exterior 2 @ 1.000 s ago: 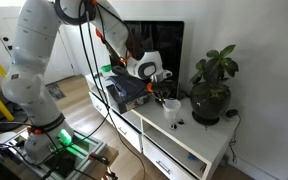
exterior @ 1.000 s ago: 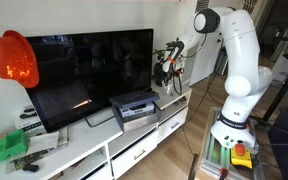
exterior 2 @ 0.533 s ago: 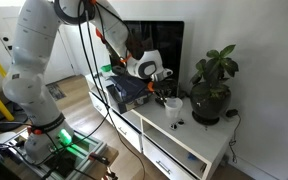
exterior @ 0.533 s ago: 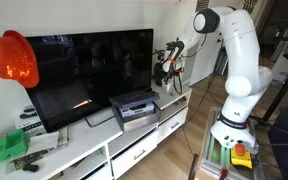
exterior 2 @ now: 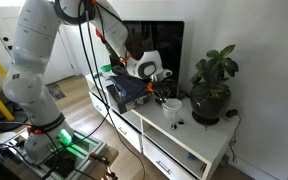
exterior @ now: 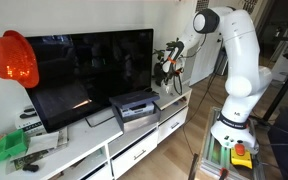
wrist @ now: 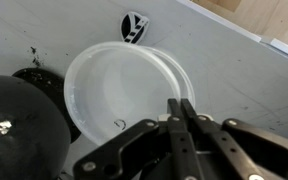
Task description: Remove the lid of the clear cup on the right of the television stand and put it on the television stand top
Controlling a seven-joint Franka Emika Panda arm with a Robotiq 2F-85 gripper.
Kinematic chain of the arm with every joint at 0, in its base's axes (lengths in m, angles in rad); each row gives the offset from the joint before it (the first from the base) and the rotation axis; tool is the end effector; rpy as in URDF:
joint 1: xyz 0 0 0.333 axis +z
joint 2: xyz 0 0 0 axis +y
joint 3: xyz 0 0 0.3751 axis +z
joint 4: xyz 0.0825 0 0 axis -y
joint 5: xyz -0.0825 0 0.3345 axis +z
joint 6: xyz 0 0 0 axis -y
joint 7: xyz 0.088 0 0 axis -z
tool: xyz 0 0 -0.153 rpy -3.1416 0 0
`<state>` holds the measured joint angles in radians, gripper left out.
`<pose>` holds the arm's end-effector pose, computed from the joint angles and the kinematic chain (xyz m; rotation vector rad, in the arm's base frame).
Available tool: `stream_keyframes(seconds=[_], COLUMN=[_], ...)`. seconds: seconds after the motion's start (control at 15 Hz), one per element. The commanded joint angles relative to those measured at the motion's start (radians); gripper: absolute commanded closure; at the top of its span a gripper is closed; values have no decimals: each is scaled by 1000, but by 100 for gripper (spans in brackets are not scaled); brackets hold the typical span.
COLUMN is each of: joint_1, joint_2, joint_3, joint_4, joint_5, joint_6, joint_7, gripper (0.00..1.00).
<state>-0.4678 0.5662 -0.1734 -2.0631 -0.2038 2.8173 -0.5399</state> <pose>0.5063 -0.3611 0.2240 2.8869 0.1758 0.0865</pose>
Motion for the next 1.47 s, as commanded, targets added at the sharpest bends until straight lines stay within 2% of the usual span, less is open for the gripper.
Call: stream_keyframes(seconds=[0.0, 0.2, 0.47, 0.73, 0.93, 1.07, 1.13, 1.4], joint_1=[15, 19, 23, 31, 65, 100, 114, 132], joint_2=[-18, -42, -163, -325, -414, -415, -395, -274], joint_3=[-16, -16, 17, 81, 96, 87, 79, 55], joint_4=[-7, -22, -107, -230, -298, -305, -303, -269], joint_5=[-24, -23, 2, 59, 123, 157, 170, 150], joint_6=[-15, -22, -100, -258, -389, -492, -505, -472], joint_7=[14, 17, 2, -96, -179, -229, -246, -267], gripper=[99, 98, 98, 98, 98, 98, 98, 98])
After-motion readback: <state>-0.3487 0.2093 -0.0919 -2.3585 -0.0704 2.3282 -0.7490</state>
